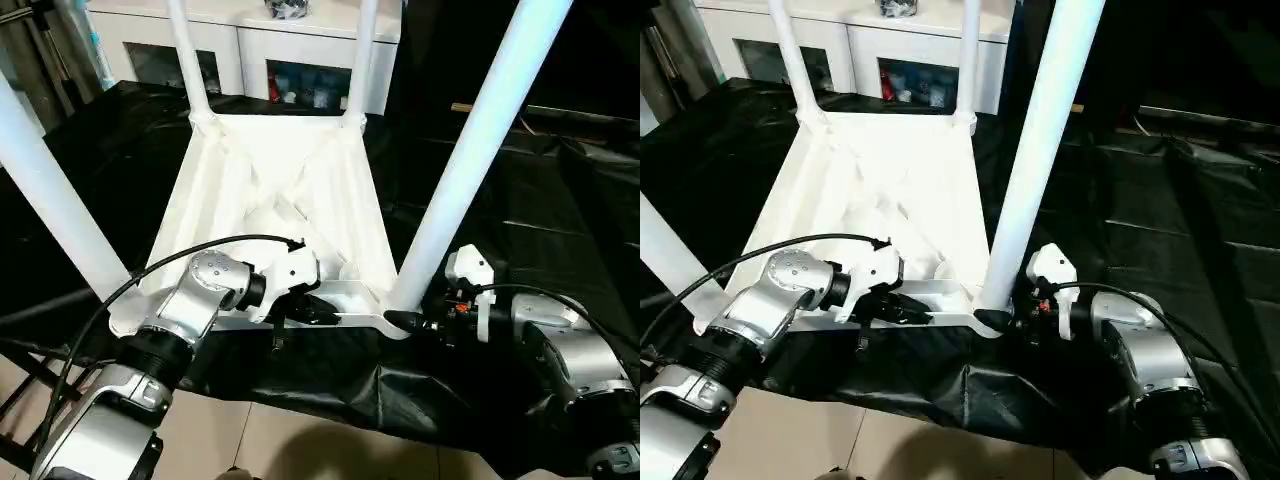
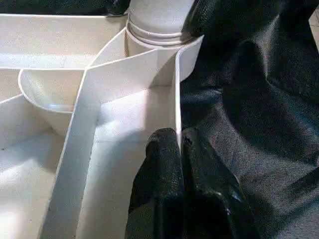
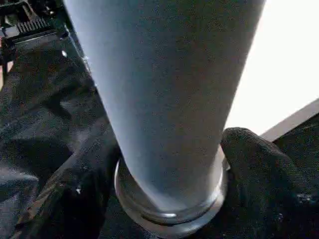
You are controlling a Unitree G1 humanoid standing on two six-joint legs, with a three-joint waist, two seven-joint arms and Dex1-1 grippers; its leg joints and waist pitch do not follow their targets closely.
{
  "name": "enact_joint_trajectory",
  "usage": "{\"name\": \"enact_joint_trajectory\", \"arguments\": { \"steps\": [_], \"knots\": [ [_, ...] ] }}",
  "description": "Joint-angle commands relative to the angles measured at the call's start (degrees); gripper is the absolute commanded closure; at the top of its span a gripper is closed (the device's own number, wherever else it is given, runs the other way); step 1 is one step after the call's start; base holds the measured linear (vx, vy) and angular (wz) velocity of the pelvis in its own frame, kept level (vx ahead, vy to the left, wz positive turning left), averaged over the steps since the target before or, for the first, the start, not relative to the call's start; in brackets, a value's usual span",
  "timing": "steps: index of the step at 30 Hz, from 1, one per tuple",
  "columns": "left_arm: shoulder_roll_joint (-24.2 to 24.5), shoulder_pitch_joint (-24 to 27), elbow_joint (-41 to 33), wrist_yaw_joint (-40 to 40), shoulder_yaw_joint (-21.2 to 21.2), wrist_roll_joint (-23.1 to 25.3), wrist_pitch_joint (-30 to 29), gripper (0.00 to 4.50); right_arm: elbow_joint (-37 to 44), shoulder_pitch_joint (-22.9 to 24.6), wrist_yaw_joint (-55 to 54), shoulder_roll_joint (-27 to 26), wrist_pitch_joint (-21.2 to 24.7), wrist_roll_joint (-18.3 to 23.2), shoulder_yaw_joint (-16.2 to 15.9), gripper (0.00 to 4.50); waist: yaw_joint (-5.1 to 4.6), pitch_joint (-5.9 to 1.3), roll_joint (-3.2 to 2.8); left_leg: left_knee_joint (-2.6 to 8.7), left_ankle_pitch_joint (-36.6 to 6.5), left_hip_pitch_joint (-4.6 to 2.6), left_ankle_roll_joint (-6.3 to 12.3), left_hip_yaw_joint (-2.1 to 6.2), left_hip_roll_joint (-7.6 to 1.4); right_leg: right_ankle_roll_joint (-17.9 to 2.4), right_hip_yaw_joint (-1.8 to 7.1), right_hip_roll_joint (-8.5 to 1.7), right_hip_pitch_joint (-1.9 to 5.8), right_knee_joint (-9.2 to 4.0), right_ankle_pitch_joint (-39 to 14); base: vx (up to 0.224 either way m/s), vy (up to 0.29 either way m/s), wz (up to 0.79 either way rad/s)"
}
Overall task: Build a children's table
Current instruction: Rotate leg to tighten
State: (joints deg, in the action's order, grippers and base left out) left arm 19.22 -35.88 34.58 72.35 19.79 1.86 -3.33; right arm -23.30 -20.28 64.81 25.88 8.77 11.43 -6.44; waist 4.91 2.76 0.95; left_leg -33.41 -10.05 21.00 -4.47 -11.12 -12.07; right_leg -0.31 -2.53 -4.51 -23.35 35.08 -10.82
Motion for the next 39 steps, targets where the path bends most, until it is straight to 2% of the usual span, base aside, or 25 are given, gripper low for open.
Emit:
{"name": "enact_joint_trajectory", "arguments": {
  "steps": [1, 6, 11, 14, 19, 20, 22, 23, 24, 25, 26, 27, 28, 30, 31, 33, 35, 38, 39],
  "knots": [
    [1.20, 1.17, -0.34, 0.97, 0.86, 0.68, -0.75, 4.50, -0.44, -0.88, 0.63, -0.14, 0.44, 0.12, -0.44, 1.37, 0.08, -3.59, 0.73, 3.31, -10.07, -0.43, 4.02, 0.27, -1.10, -12.96, 1.83, -2.92, 3.08, -3.89, -8.23, 0.000, 0.000, 0.00],
    [1.81, 1.67, -0.90, 1.11, 0.62, 0.35, -1.18, 4.50, -1.05, -1.07, 0.63, -0.94, 0.40, 0.00, -0.62, 1.78, -0.02, -3.56, 0.73, 3.38, -10.35, -0.45, 3.59, 0.30, -1.09, -12.60, 1.86, -2.91, 2.98, -3.93, -9.29, 0.000, 0.000, 0.00],
    [2.59, 2.27, -1.70, 1.10, 0.36, 0.16, -1.81, 4.50, -1.84, -1.21, -0.02, -2.31, 0.67, 0.72, -0.76, 1.92, -0.29, -3.63, 0.74, 3.45, -10.58, -0.43, 3.39, 0.36, -1.11, -12.78, 1.83, -2.90, 3.00, -3.87, -8.41, 0.000, 0.000, 0.00],
    [3.44, 2.89, -2.91, 0.99, -0.04, -0.18, -2.76, 4.50, -4.75, -2.49, -3.09, -4.80, -0.33, 0.24, -0.18, 1.98, -1.04, -3.55, 0.62, 3.60, -11.98, -0.26, 2.57, 0.49, -1.01, -12.76, 1.78, -2.98, 2.96, -3.96, -10.64, 0.000, 0.000, 0.00],
    [5.85, 4.73, -5.67, 1.23, -1.01, -0.86, -4.17, 4.50, -8.82, -4.45, -6.31, -8.12, -1.98, -1.25, -0.80, 2.07, -2.75, -3.25, 0.53, 4.08, -15.12, 0.03, 0.81, 1.04, -0.90, -10.83, 1.69, -2.97, 2.96, -4.59, -17.69, 0.000, 0.000, 0.00],
    [7.50, 6.03, -7.72, 1.41, -1.70, -1.17, -5.26, 4.50, -10.71, -5.64, -7.52, -10.10, -2.83, -2.13, -1.63, 2.08, -2.70, -3.29, 0.79, 4.09, -15.28, -0.07, 0.81, 1.07, -0.94, -10.69, 1.67, -2.98, 2.93, -4.64, -18.01, 0.000, 0.000, 0.00],
    [9.03, 7.25, -9.64, 1.58, -2.39, -1.52, -6.36, 4.50, -12.40, -6.79, -8.42, -11.84, -3.51, -2.74, -2.22, 2.09, -3.28, -3.19, 0.48, 4.37, -15.94, 0.16, 0.15, 1.44, -0.93, -10.65, 1.65, -3.08, 2.95, -4.49, -18.90, 0.000, 0.000, 0.00],
    [9.68, 7.77, -10.39, 1.58, -2.66, -1.64, -6.74, 4.50, -13.35, -7.44, -8.71, -12.59, -3.74, -2.89, -2.33, 2.09, -3.39, -3.21, 0.62, 4.42, -16.38, 0.02, -0.01, 1.49, -0.98, -10.79, 1.63, -3.10, 2.84, -4.53, -19.03, 0.000, 0.000, 0.00],
    [10.38, 8.37, -11.02, 1.10, -3.04, -1.54, -6.91, 4.50, -14.85, -8.45, -8.78, -13.54, -4.21, -3.14, -2.57, 2.09, -3.83, -3.01, 0.53, 4.55, -17.37, 0.09, -0.31, 1.64, -0.82, -10.72, 1.55, -2.96, 2.86, -4.65, -20.18, 0.000, 0.000, 0.00],
    [10.61, 8.72, -11.46, 0.52, -3.28, -1.45, -7.16, 4.50, -16.05, -9.21, -8.92, -14.17, -4.68, -3.37, -2.73, 2.09, -4.10, -2.99, 0.51, 4.48, -18.32, -0.14, -0.41, 1.67, -0.83, -10.94, 1.64, -3.00, 2.65, -4.78, -20.68, 0.000, 0.000, 0.00],
    [10.63, 8.80, -11.59, 0.31, -3.34, -1.43, -7.25, 4.50, -16.40, -9.43, -8.98, -14.34, -4.84, -3.44, -2.77, 2.09, -4.13, -3.02, 0.48, 4.45, -18.55, -0.24, -0.46, 1.68, -0.87, -11.06, 1.64, -3.04, 2.64, -4.75, -20.77, 0.000, 0.000, 0.00],
    [10.33, 8.95, -11.83, -0.62, -3.50, -1.29, -7.44, 4.50, -17.18, -9.88, -9.10, -14.74, -5.13, -3.61, -2.88, 2.09, -4.13, -3.02, 0.45, 4.41, -18.68, -0.46, -0.47, 1.61, -0.90, -11.24, 1.73, -2.97, 2.50, -4.80, -20.55, 0.000, 0.000, 0.00],
    [9.82, 9.12, -12.20, -1.96, -3.66, -1.03, -7.90, 4.50, -17.97, -10.22, -9.57, -15.17, -5.69, -3.99, -3.03, 2.09, -4.08, -3.03, 1.52, 4.36, -18.23, -0.46, -0.08, 1.45, -0.92, -11.46, 1.77, -2.94, 2.51, -4.86, -19.98, 0.000, 0.000, 0.00],
    [7.89, 9.04, -12.50, -5.53, -3.95, -0.38, -8.63, 4.50, -20.15, -11.21, -11.99, -16.11, -6.82, -5.16, -3.24, 2.10, -3.81, -3.03, 0.78, 4.39, -17.53, -0.63, -0.05, 1.46, -0.99, -11.87, 1.88, -2.98, 2.36, -4.65, -18.96, 0.000, 0.000, 0.00],
    [6.22, 8.69, -12.23, -8.01, -4.33, -0.22, -9.08, 4.50, -21.66, -11.91, -14.75, -16.91, -7.05, -6.01, -3.19, 2.10, -3.94, -2.98, 1.14, 4.45, -17.88, -0.72, -0.21, 1.41, -1.07, -12.27, 1.83, -2.92, 2.30, -4.72, -18.44, 0.000, 0.000, 0.00],
    [1.68, 7.40, -11.64, -13.91, -4.77, 0.19, -10.58, 4.50, -25.98, -14.05, -24.14, -19.65, -7.24, -7.63, -1.92, 2.10, -4.14, -2.69, 1.05, 4.45, -18.94, -1.00, -1.12, 1.36, -0.95, -11.85, 1.88, -2.94, 2.00, -4.84, -20.79, 0.000, 0.000, 0.00],
    [-0.48, 6.66, -11.19, -15.98, -4.42, 0.43, -10.80, 4.50, -27.87, -14.88, -28.46, -20.98, -7.57, -8.03, -1.33, 2.18, -3.99, -2.87, 1.04, 4.46, -19.89, -1.15, -1.69, 1.57, -0.81, -10.69, 1.84, -3.02, 2.06, -5.08, -23.37, 0.000, 0.000, 0.00],
    [-3.87, 5.69, -10.10, -18.34, -3.92, 0.34, -9.33, 4.50, -30.76, -15.98, -34.39, -22.76, -7.70, -8.84, -0.93, 2.44, -3.96, -2.97, 1.19, 4.46, -20.51, -1.18, -1.30, 1.44, -0.75, -10.41, 1.95, -2.75, 1.89, -5.22, -21.27, 0.000, 0.000, 0.00],
    [-4.72, 5.48, -9.63, -18.75, -3.44, 0.58, -8.64, 4.50, -31.51, -16.30, -36.05, -23.28, -7.92, -9.19, -0.89, 2.44, -3.87, -3.02, 1.61, 4.41, -20.34, -1.09, -0.79, 1.39, -0.65, -10.15, 1.95, -2.79, 1.93, -5.19, -21.39, 0.000, 0.000, 0.00]
  ]
}}
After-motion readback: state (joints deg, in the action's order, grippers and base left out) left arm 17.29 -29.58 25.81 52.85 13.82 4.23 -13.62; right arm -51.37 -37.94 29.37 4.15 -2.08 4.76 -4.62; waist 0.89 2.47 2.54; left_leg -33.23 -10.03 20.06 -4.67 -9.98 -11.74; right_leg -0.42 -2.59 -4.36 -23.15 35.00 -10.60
